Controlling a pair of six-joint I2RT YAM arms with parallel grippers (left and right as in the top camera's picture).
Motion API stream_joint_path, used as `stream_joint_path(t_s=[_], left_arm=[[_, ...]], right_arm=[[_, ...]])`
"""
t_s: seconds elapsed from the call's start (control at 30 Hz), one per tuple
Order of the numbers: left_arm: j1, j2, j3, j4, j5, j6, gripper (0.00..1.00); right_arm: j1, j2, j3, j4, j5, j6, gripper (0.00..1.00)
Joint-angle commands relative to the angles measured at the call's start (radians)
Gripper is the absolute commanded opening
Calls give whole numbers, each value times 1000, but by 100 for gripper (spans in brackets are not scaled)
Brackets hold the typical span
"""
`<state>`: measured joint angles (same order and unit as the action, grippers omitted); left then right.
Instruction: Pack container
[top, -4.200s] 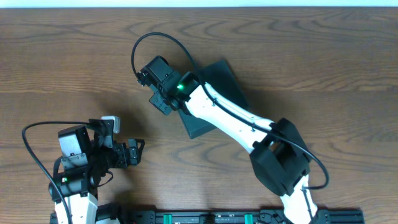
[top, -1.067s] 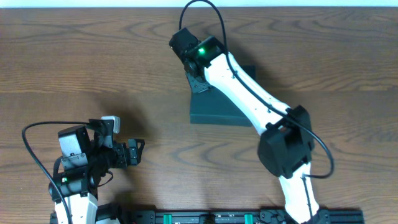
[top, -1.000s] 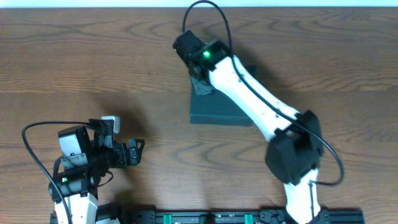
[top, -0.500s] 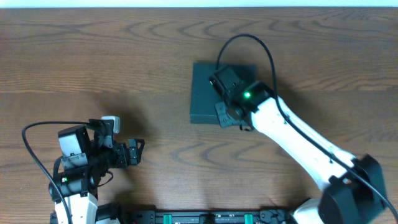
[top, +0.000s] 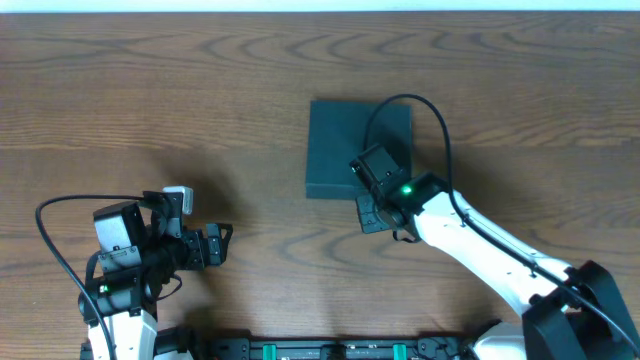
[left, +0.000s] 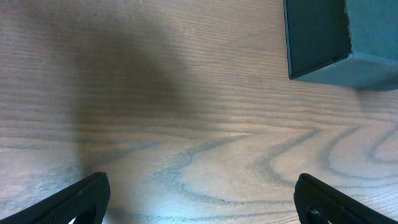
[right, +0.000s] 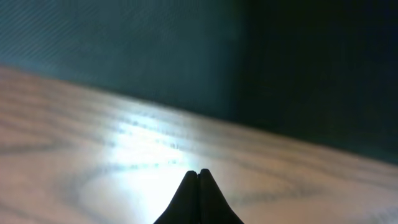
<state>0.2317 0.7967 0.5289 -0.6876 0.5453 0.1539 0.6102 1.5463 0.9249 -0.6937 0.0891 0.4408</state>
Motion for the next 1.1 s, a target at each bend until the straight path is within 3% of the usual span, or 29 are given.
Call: stream_joint_path(t_s=[0.0,0.2,0.53,1.07], left_arm=[[-5,0,-1,-1,-3,-4,95],[-5,0,-1,-1,-3,-5,95],[-5,0,-1,-1,-3,-4,95],[-5,0,-1,-1,-3,-4,95]], right_arm=[[-24,-6,-10,32,10,18,2],[-47,5,-24,161,-59,14,2],[-51,84,-24,239,-71,27,2],[-53,85,-21,369,-176,174,1]])
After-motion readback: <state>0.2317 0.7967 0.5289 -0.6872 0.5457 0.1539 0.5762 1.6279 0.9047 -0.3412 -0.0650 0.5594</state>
